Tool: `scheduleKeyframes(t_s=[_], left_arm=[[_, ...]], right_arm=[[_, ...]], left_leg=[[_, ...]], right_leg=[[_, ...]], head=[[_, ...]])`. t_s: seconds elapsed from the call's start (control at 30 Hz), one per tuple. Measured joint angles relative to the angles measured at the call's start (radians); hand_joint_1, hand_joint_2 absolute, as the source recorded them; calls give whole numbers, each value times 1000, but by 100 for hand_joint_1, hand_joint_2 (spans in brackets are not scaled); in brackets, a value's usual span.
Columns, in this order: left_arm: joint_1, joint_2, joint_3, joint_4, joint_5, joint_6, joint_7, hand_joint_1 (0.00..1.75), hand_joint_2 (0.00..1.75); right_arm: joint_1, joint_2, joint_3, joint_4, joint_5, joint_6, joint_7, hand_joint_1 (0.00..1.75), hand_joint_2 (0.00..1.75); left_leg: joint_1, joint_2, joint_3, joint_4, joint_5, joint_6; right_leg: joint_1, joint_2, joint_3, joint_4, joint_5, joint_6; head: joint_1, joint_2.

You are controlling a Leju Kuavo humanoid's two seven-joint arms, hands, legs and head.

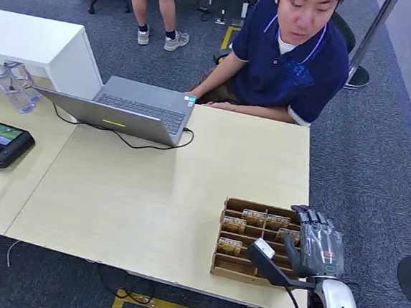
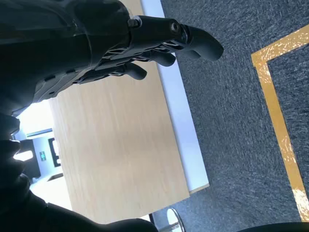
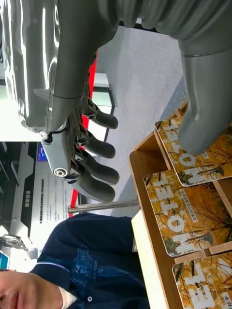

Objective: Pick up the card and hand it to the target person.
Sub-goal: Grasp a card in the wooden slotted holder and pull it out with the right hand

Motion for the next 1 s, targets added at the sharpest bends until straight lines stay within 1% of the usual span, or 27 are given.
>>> scheduleKeyframes(t_s=[0.23,0.37,0.47,0.53,0.6,0.8,0.9,1.0], left_arm=[[0,0,0,0,0,0,0,0,175],[0,0,0,0,0,0,1,0,175],[0,0,0,0,0,0,1,0,175],[0,0,0,0,0,0,1,0,175],[0,0,0,0,0,0,1,0,175],[0,0,0,0,0,0,1,0,175],[0,0,0,0,0,0,1,0,175],[0,0,0,0,0,0,1,0,175]], right_arm=[[-1,0,0,0,0,0,-1,62,175],[-2,4,-1,0,0,0,-1,61,175],[-2,7,-2,0,0,1,-1,69,175],[-2,8,-2,0,0,2,-1,80,175],[-2,8,-2,0,0,3,-1,86,175],[-3,8,-2,0,-2,6,-1,82,175],[-3,8,-3,0,-3,5,-2,89,175],[-2,9,-7,0,-3,5,-2,101,175]], left_leg=[[0,0,0,0,0,0],[0,0,0,0,0,0],[0,0,0,0,0,0],[0,0,0,0,0,0],[0,0,0,0,0,0],[0,0,0,0,0,0],[0,0,0,0,0,0],[0,0,0,0,0,0]], right_leg=[[0,0,0,0,0,0],[0,0,0,0,0,0],[0,0,0,0,0,0],[0,0,0,0,0,0],[0,0,0,0,0,0],[0,0,0,0,0,0],[0,0,0,0,0,0],[0,0,0,0,0,0]], head=[[0,0],[0,0],[0,0],[0,0],[0,0],[0,0],[0,0],[0,0]])
